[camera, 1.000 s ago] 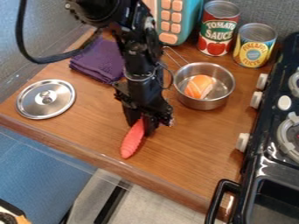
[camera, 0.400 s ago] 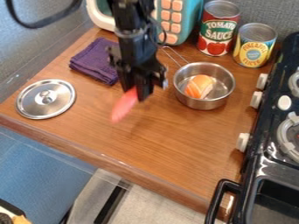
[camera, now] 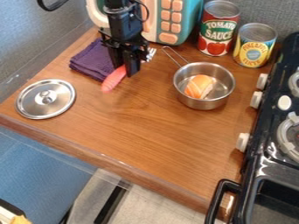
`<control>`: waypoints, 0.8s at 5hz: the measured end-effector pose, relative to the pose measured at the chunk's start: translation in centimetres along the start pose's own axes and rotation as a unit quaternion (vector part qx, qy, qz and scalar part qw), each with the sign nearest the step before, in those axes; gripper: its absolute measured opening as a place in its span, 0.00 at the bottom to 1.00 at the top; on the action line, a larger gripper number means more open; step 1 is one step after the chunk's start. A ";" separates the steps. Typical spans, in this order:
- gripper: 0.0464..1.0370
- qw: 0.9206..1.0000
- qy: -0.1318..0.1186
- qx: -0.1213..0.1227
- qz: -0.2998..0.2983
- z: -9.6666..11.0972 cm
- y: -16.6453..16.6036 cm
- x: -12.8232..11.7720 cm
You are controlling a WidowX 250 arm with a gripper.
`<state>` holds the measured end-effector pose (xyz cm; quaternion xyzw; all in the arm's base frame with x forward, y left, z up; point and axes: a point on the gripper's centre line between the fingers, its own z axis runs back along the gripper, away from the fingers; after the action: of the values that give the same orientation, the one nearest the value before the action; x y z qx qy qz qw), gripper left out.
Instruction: Moved the red fork on the purple cloth
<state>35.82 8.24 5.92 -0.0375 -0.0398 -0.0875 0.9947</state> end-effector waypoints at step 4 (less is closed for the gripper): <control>0.32 0.999 0.001 0.037 0.025 0.2 5.2 2.4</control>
<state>39.09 12.93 5.99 -0.0016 -0.0415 -0.0608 0.9973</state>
